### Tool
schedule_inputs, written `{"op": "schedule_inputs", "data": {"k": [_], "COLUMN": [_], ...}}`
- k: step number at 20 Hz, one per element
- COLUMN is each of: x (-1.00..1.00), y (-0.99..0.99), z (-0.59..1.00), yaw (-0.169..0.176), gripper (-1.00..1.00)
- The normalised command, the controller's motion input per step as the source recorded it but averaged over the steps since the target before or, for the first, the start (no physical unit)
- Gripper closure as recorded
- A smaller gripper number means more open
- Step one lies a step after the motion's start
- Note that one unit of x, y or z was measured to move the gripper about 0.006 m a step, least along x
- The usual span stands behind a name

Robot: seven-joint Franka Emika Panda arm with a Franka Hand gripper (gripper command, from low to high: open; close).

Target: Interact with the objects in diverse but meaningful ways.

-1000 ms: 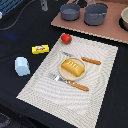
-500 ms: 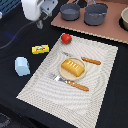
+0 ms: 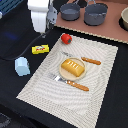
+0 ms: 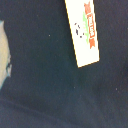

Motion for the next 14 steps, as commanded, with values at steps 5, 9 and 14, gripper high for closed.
{"op": "schedule_inputs", "data": {"k": [5,9,14], "x": [-0.13,-0.16,-0.14], "y": [-0.14,-0.12,-0.07], "z": [-0.46,-0.52,-0.45], "yaw": [0.084,0.078,0.066], "gripper": [-1.0,-1.0,-1.0]}}
